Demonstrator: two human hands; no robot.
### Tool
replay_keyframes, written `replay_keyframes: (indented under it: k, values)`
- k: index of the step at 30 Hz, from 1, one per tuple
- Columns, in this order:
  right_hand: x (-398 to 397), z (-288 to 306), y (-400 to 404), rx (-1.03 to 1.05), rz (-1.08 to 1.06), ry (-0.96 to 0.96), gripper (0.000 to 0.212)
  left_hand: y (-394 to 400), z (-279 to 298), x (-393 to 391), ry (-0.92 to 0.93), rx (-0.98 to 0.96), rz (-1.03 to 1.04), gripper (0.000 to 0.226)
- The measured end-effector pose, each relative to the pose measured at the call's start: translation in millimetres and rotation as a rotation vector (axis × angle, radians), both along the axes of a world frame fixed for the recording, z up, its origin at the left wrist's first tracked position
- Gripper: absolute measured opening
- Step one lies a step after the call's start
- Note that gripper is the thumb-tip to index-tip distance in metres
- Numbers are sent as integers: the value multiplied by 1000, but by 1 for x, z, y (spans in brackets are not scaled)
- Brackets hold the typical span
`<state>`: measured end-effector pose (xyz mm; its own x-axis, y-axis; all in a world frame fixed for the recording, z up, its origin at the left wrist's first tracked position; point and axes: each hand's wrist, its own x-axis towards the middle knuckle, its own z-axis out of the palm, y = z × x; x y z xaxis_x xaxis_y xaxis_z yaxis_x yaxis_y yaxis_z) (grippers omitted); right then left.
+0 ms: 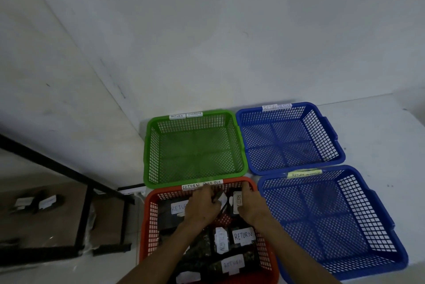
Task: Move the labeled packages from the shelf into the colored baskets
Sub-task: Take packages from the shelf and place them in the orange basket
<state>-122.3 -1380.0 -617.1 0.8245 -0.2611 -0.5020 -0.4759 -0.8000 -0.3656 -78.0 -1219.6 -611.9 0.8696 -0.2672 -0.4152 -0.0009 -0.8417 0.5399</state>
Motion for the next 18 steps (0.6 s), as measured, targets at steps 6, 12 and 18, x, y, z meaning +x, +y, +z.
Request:
replay_keyframes:
  k: [6, 12, 18]
  values:
    - [1, -5, 4, 81, -9, 32, 74, 11, 10, -4, 94, -249, 241, 20]
    - [3, -10, 22, 129, -12, 38, 52, 24, 27, -1, 242, -385, 385, 17]
    - [4, -7, 21, 145, 13, 70, 48, 32, 23, -1, 303, -380, 428, 18]
